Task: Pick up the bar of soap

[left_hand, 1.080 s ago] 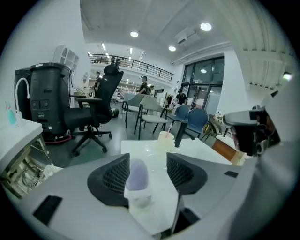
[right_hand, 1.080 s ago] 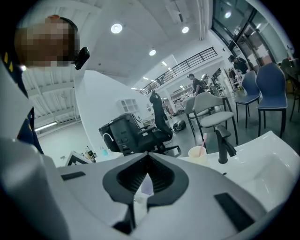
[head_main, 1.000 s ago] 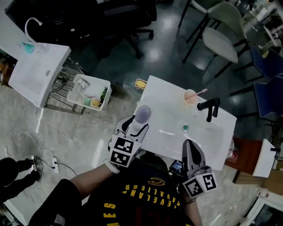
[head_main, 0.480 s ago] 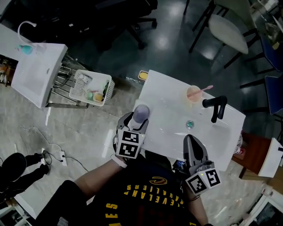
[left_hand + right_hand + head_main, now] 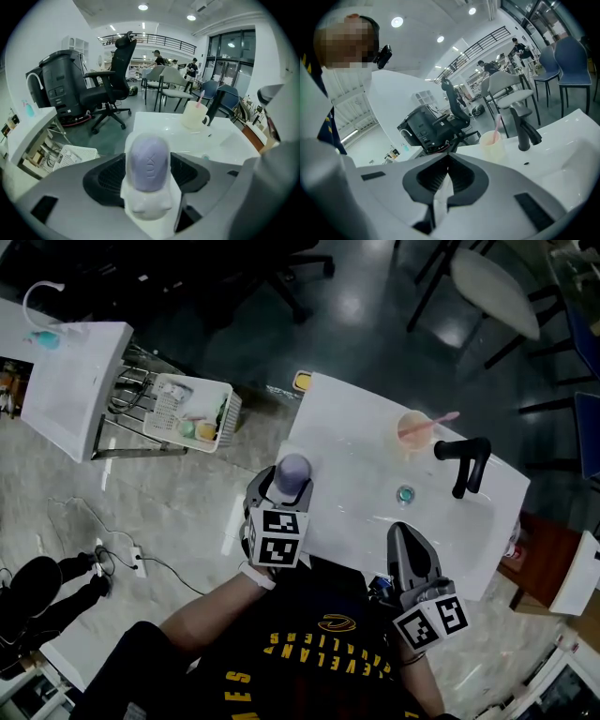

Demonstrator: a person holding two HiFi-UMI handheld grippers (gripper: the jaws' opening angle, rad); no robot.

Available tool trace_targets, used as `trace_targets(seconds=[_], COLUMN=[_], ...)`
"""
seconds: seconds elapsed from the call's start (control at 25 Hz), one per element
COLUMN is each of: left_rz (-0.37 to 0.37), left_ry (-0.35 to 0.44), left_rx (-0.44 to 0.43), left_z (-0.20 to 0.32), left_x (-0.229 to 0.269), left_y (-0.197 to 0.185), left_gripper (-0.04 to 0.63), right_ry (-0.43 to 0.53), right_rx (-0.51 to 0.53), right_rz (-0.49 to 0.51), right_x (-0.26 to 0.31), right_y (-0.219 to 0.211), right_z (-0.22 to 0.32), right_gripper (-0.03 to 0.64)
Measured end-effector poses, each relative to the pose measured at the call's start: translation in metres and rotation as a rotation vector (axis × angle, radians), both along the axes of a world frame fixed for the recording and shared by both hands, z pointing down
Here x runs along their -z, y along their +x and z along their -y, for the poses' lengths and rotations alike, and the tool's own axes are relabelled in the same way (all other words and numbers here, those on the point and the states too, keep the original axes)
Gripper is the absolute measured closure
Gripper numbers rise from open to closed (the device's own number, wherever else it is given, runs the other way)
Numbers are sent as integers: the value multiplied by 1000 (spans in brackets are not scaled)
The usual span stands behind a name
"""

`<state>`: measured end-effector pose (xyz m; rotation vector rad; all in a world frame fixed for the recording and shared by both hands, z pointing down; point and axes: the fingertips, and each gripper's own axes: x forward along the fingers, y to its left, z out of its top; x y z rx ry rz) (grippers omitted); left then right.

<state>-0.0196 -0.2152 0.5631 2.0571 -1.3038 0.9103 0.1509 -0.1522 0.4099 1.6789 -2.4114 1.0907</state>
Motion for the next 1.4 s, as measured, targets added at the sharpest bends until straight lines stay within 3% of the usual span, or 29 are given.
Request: trace_targets(seconds=[0.32, 0.72, 1.0, 1.4], left_rz=[60, 65, 4, -44], left_ry=[-10, -2, -22, 8], left_rx=[27, 24, 25, 3], left_z=[-3, -5, -3, -4], left_x=[-9, -11, -11, 12], left_y=[-5, -2, -2, -7], left_gripper=[301, 328, 331, 331], right_ry=[-15, -2, 14, 51], right_rx=[13, 17, 5, 4], right_rz=[6, 1, -2, -4], right_x=[-4, 0, 5, 19], right_y=[5, 6, 10, 2], right_z=[2, 0, -3, -7], right_gripper=[609, 609, 609, 609])
